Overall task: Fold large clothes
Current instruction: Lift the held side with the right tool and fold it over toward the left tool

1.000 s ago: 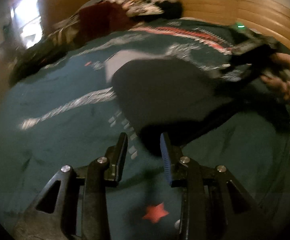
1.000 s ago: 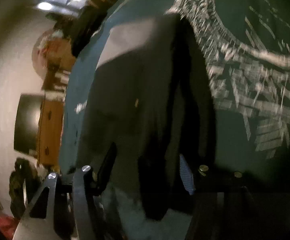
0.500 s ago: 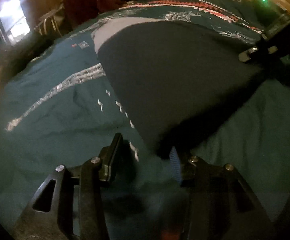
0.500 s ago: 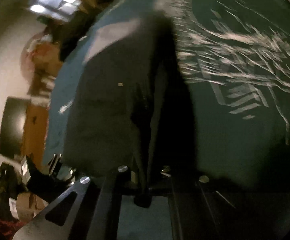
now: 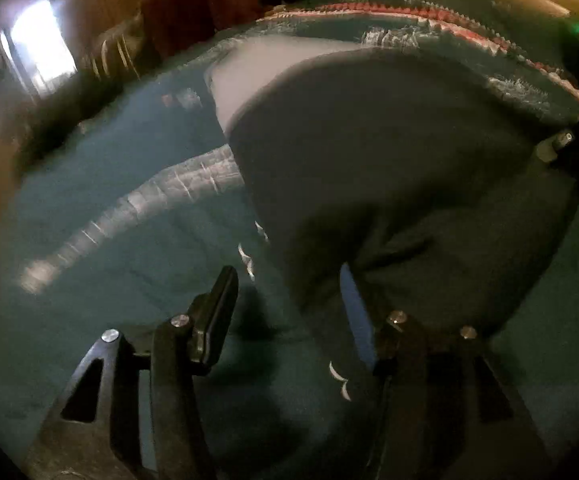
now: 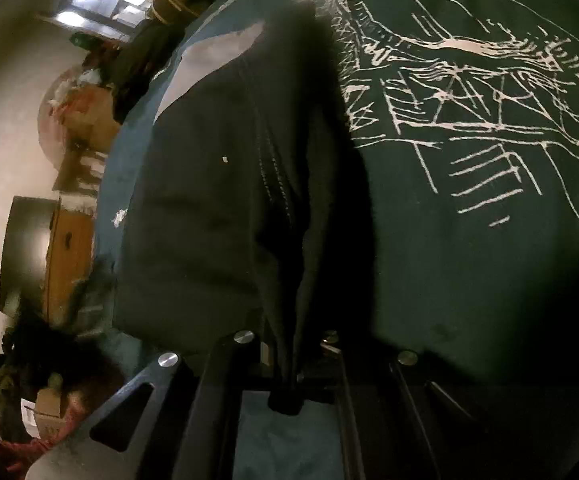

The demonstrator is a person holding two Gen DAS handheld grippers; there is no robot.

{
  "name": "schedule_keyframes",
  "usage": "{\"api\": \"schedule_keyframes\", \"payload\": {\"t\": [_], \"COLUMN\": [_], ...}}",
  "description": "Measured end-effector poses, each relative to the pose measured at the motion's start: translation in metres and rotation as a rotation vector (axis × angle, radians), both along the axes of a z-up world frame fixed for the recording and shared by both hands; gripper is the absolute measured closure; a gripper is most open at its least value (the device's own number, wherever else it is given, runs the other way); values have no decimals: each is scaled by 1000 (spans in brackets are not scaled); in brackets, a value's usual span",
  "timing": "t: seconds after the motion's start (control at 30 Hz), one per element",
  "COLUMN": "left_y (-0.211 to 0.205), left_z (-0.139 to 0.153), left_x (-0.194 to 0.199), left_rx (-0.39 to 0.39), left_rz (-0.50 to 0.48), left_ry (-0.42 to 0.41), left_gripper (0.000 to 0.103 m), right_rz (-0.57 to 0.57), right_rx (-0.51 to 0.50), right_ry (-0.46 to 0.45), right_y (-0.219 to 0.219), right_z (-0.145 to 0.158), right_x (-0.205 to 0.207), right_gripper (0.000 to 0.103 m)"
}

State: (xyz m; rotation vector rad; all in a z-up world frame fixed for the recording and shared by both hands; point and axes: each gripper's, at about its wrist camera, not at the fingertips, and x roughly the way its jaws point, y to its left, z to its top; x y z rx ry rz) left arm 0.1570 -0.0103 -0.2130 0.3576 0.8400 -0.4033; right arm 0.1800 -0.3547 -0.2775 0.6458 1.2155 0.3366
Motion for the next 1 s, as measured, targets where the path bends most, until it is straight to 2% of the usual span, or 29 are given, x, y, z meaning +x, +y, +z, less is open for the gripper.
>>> {"api": "schedule_keyframes", "payload": {"t": [0.03, 0.07, 0.1, 0.13, 0.17, 0.2, 0.27, 0.37, 0.4, 0.47, 0.5, 0.53, 0.6, 0.63, 0.73, 0.8, 0.83, 0.93, 1.0], "left_y": [8, 14, 19, 27, 35, 40, 35, 5, -6, -26, -31, -31, -30, -28, -8, 3, 7, 1, 7], "left_z": [4, 12, 21, 32, 45, 56, 70, 63, 56, 21, 4, -1, 5, 11, 38, 40, 38, 14, 12], "left_x": [2, 2, 0, 1, 7, 12, 32, 71, 84, 120, 132, 133, 127, 119, 68, 32, 14, -15, -17], "left_rx": [-41, -42, -51, -107, -189, -230, -264, -217, -181, -18, 25, 27, 40, 31, -78, -103, -118, -78, -118], "left_rz": [13, 34, 56, 73, 100, 127, 153, 150, 148, 173, 161, 146, 120, 103, 5, -62, -97, -138, -93], "left_ry": [22, 24, 9, 6, -3, -31, -85, -137, -128, -58, -9, -15, -47, -57, -96, -82, -55, 12, 16], "left_gripper": [50, 53, 67, 68, 68, 68, 61, 57, 56, 56, 55, 54, 57, 66, 69, 69, 69, 70, 70], "right_rz": [-2, -4, -2, 1, 7, 15, 22, 15, 10, 1, -1, 0, 7, 8, 25, 55, 68, 62, 46], "right_rx": [5, 8, 8, 4, -6, -20, -37, -33, -25, -5, 5, 7, 7, 5, -19, -96, -152, -215, -221], "right_ry": [1, 0, 0, -3, -7, -11, -16, -22, -22, -17, -14, -15, -18, -15, -13, -32, -54, -137, -211], "right_y": [-4, -5, -6, -6, -5, -3, 2, 2, 1, -2, -3, -3, -4, -4, -4, 0, 0, -3, 1], "right_z": [-2, -2, -3, -3, -3, -3, -1, -2, -4, -8, -9, -10, -10, -11, -5, 14, 30, 70, 93], "right_x": [-3, -4, -5, -5, -4, -4, -2, -5, -5, -6, -6, -6, -3, -3, -3, -6, -10, -20, -11], "right_gripper": [99, 100, 100, 100, 99, 99, 99, 99, 101, 102, 102, 102, 103, 103, 100, 85, 82, 82, 82]}}
